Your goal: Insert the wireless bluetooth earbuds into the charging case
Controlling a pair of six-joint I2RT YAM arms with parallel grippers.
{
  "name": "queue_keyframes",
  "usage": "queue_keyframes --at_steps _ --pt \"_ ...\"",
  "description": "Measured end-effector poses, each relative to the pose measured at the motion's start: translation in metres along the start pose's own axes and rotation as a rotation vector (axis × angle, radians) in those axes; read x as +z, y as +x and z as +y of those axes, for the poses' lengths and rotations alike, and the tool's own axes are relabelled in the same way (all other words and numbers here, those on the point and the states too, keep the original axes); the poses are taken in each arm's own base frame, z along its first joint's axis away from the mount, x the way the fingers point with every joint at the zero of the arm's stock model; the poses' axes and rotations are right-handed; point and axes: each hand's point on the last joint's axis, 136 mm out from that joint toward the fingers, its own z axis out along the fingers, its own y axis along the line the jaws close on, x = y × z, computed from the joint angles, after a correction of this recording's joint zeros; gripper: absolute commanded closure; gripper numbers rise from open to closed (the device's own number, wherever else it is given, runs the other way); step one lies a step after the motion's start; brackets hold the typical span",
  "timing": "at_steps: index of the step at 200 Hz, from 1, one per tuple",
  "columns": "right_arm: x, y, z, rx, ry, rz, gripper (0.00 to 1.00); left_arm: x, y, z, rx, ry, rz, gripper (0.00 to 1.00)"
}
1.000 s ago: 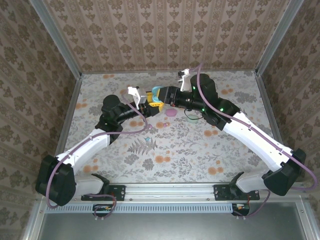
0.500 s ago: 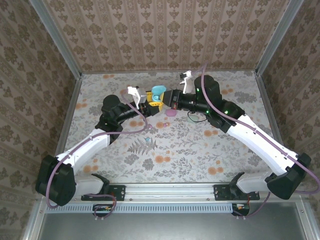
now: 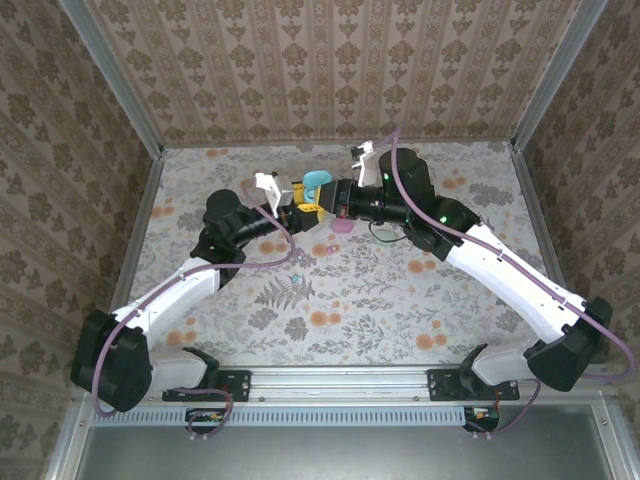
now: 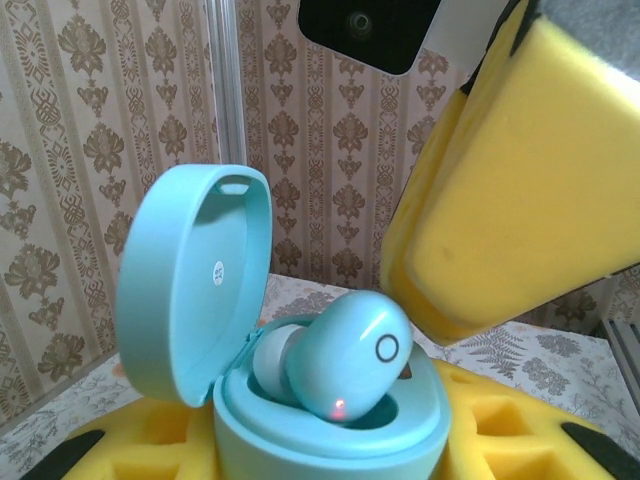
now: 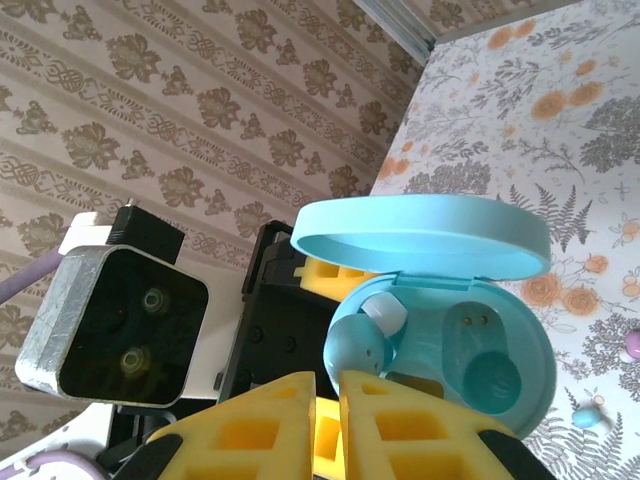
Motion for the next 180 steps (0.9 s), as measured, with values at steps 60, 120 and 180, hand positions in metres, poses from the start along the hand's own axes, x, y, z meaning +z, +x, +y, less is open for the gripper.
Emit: queue_keyframes --at_steps 60,120,180 --pt "0.002 -0.006 -0.006 0.001 0.046 -0.023 0.81 0.000 0.000 -0.001 0.000 0.008 0.001 0.67" --pt "0.004 -0.007 -0.007 0.002 0.048 -0.022 0.81 0.000 0.001 -0.002 -0.004 0.011 0.005 0.67" --pt "0.013 -0.008 -0.012 0.006 0.062 -0.018 0.80 0.000 0.008 -0.001 -0.028 0.008 0.031 0.67"
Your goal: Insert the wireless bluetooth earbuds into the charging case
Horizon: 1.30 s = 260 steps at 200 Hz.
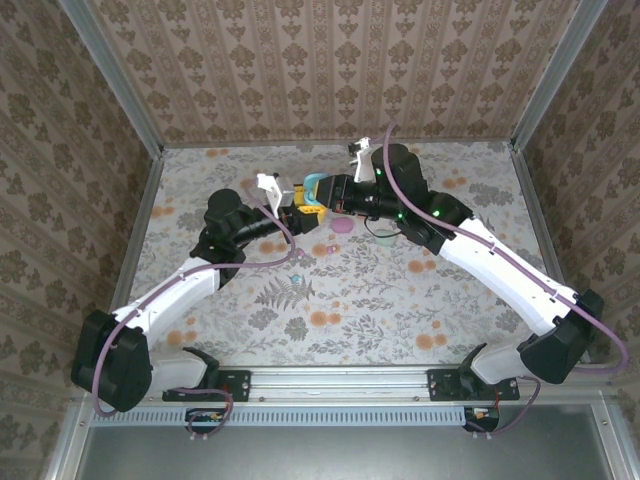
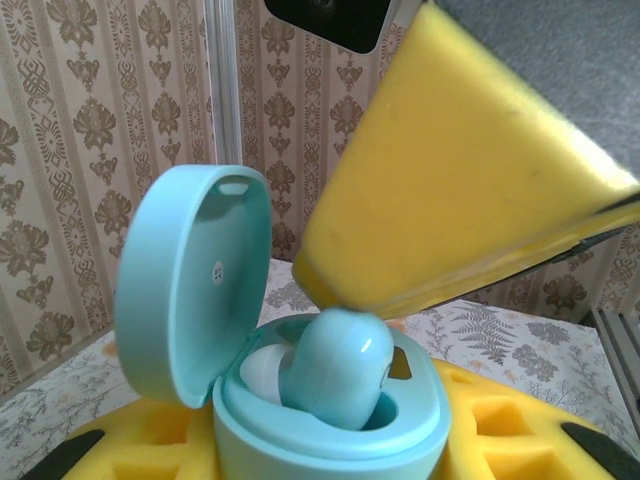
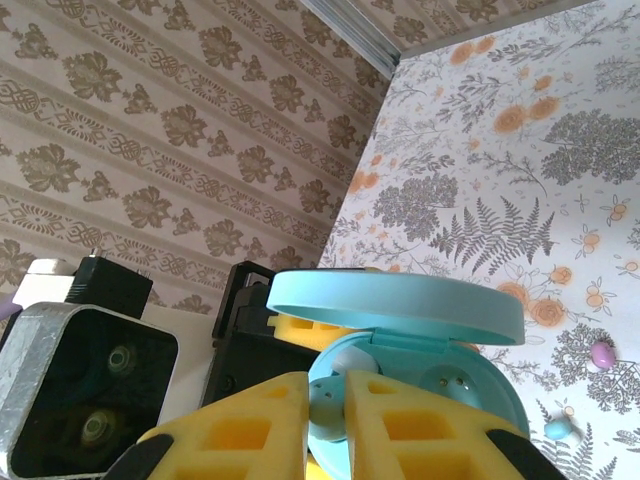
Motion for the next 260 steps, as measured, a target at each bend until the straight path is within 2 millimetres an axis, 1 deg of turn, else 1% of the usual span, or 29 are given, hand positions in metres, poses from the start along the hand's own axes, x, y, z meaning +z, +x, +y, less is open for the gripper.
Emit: queue_keyframes --at_steps 24,51,81,105,127,149,204,260 --pt "0.001 -0.001 -0.001 0.000 0.003 -0.002 0.79 0.000 0.000 0.000 0.000 0.001 0.001 0.67" --pt "0.002 -0.001 -0.001 -0.005 0.005 -0.004 0.73 0.000 0.000 -0.001 0.000 0.005 0.001 0.67" --pt "0.001 -0.001 -0.001 -0.043 0.005 -0.004 0.61 0.000 0.000 -0.001 0.002 0.006 0.000 0.67" --pt "-0.007 -0.002 0.003 -0.116 0.002 -0.012 0.56 0.000 -0.001 -0.002 0.007 0.010 -0.003 0.67" --pt "-0.019 -0.005 0.010 -0.195 -0.010 -0.030 0.55 0.000 -0.002 -0.003 0.009 0.010 -0.005 0.67" --pt "-0.024 -0.006 0.012 -0.261 -0.013 -0.034 0.54 0.000 -0.003 -0.003 0.010 0.011 -0.006 0.67" --pt "-0.023 -0.003 0.012 -0.393 -0.015 -0.020 0.53 0.001 -0.009 -0.005 0.021 0.024 -0.018 0.67" --pt "-0.012 0.006 0.008 -0.452 -0.032 0.026 0.52 0.001 -0.009 -0.007 0.022 0.037 -0.017 0.67"
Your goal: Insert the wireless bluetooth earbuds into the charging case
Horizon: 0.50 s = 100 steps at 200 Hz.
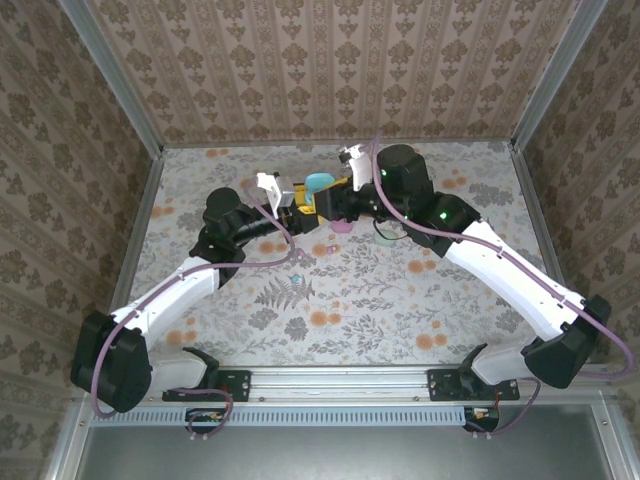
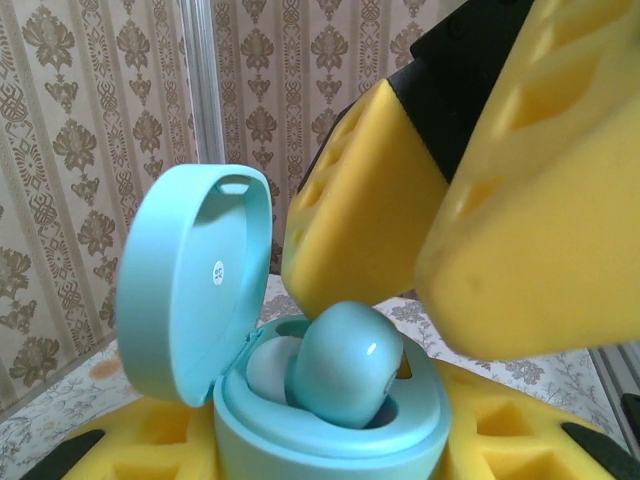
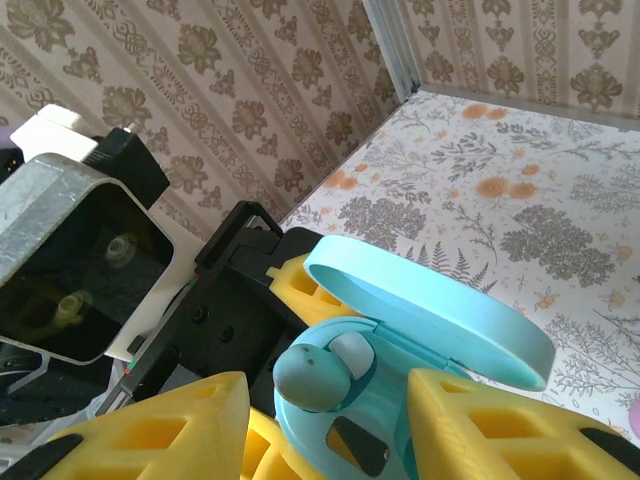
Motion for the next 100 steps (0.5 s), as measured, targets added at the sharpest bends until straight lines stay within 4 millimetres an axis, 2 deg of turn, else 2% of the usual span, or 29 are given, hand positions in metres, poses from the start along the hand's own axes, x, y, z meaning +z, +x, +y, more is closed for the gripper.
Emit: queue_keyframes --at_steps 43,100 --pt "0.008 0.002 0.001 -0.023 -0.019 0.017 0.52 0.000 0.002 0.000 -0.007 -0.002 0.007 0.67" --pt "0.011 0.000 0.001 -0.046 -0.017 0.026 0.63 0.000 0.001 0.001 -0.006 -0.003 0.006 0.67"
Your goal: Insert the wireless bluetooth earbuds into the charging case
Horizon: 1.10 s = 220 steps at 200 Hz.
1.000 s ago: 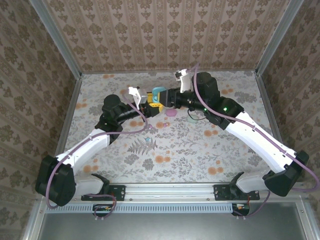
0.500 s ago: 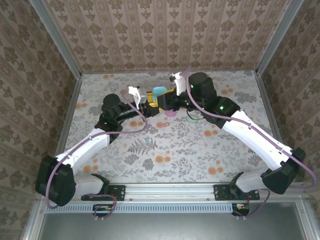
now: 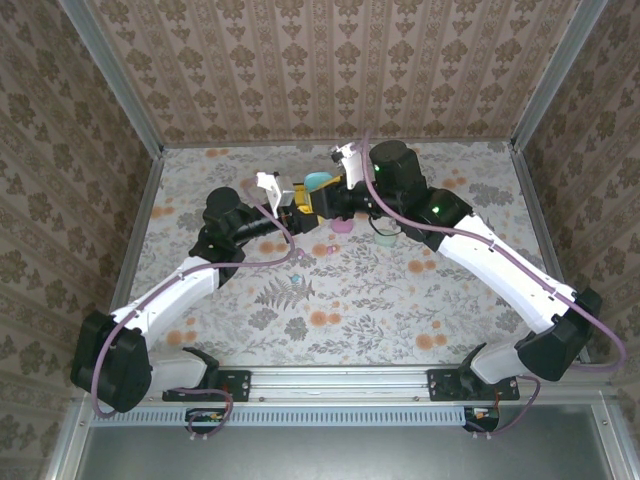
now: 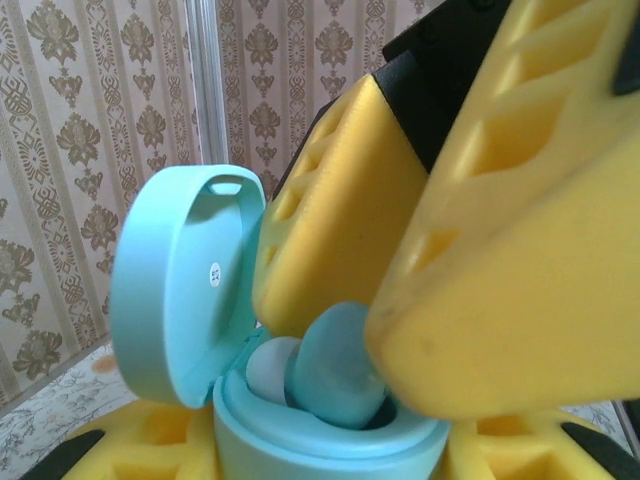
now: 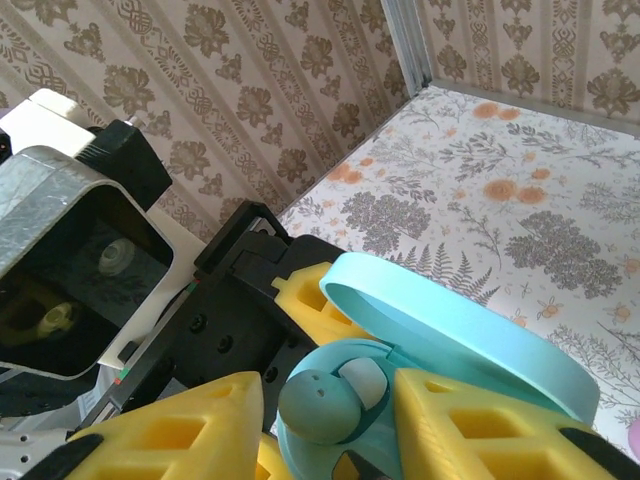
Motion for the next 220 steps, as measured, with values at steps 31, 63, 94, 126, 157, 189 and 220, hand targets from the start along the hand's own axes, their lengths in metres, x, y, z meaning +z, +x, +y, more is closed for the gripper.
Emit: queue_keyframes --at_steps 31,63,94,126,157,189,220 --pt "0.0011 0.0005 -0.0003 -0.001 0.001 0.005 0.71 0.0002 0.0000 -0.0008 0.000 0.003 0.000 0.67" --pt "0.0008 -0.0006 0.0001 0.013 0.000 0.003 0.78 0.0002 0.0002 -0.0004 -0.001 0.001 0.001 0.67" --pt "0.0006 -0.0009 0.0004 0.064 -0.003 0.003 0.80 0.0002 0.0002 -0.0003 0.000 0.001 0.001 0.67" --pt "-0.0010 -0.0021 0.0000 0.163 -0.026 0.007 0.81 0.0002 0.0002 -0.0003 0.002 0.001 0.001 0.67" --pt "-0.0035 -0.0035 -0.0002 0.270 -0.058 0.015 0.81 0.0003 0.0002 -0.0006 0.019 0.002 0.001 0.67" --pt "-0.0048 -0.0036 0.0001 0.377 -0.082 0.029 0.81 0.0003 0.0002 -0.0008 0.044 0.003 0.001 0.67" --pt "-0.0038 -0.0026 -0.0009 0.447 -0.088 0.039 0.80 0.0003 0.0003 -0.0007 0.061 0.003 0.001 0.67"
